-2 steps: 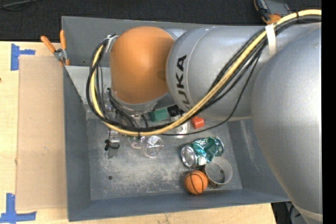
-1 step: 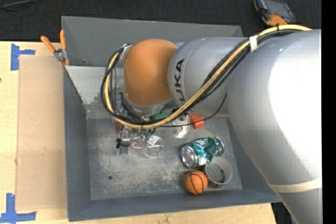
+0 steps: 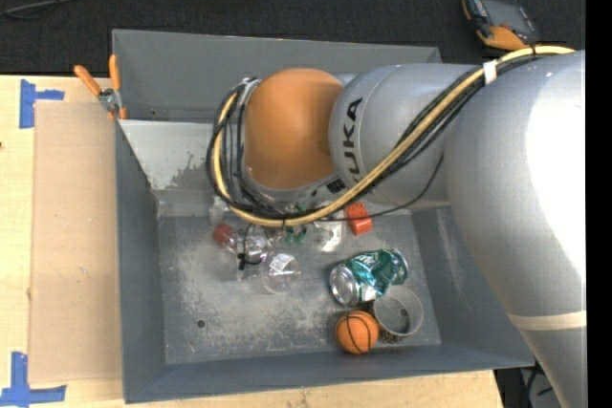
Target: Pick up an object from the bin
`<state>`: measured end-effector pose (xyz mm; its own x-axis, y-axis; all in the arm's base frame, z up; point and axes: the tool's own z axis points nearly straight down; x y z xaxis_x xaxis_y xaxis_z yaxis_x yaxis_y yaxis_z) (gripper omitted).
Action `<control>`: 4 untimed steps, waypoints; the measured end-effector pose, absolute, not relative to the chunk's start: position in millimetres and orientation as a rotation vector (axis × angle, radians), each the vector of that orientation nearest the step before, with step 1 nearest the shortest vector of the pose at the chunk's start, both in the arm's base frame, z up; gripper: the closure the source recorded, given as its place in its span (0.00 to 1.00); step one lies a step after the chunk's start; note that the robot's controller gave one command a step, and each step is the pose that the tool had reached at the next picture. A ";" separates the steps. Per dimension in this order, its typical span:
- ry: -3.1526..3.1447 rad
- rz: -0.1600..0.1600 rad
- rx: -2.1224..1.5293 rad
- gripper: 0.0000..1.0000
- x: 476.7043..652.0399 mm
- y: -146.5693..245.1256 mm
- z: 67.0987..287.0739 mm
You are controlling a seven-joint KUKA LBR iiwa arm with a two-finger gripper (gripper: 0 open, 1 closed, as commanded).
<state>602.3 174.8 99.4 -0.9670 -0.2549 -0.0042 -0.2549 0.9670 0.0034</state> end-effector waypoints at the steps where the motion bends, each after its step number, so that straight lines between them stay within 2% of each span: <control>1: 3.143 0.002 -0.012 0.00 596.0 138.6 99.9; 2: 3.129 0.005 -0.225 0.00 589.2 119.5 79.5; 3: 3.124 0.005 0.325 1.00 587.9 105.2 70.3; 4: 3.123 0.005 0.326 1.00 587.9 105.1 70.2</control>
Offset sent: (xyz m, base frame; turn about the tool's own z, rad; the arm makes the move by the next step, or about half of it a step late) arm -0.0163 -0.0662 -0.0294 0.0235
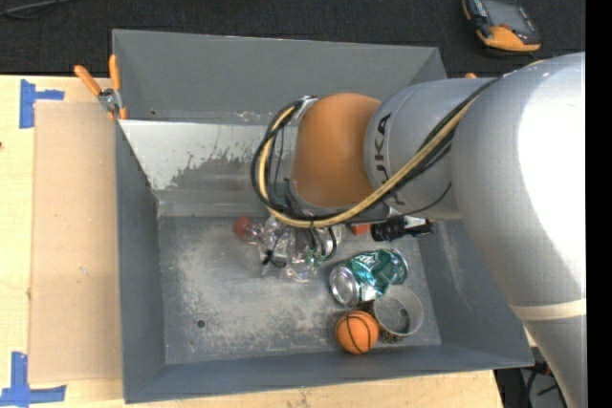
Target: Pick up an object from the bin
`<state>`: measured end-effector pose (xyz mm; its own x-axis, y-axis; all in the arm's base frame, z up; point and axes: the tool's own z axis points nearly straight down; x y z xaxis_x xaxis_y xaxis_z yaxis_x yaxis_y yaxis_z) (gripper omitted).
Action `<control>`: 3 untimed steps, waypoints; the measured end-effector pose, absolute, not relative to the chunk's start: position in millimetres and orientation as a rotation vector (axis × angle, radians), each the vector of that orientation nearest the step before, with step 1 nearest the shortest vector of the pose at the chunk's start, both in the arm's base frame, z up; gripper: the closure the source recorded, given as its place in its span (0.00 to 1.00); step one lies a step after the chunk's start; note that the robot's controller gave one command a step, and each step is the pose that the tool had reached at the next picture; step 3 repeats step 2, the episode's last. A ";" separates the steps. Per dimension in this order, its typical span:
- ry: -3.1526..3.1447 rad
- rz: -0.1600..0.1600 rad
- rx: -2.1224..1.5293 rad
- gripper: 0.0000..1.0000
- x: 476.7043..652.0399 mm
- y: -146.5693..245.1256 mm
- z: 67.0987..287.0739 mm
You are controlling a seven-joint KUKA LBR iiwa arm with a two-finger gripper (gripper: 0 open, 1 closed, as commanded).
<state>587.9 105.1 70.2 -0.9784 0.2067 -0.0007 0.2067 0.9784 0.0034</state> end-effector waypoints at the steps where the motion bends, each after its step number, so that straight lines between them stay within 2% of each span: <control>1: 3.133 0.001 0.329 1.00 584.9 104.2 106.7; 2: 3.131 0.002 0.330 1.00 585.7 104.2 139.9; 3: 3.131 0.002 0.330 1.00 585.7 104.2 139.9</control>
Offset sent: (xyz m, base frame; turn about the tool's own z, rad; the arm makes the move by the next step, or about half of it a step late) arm -0.0035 -0.0008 0.0941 0.0007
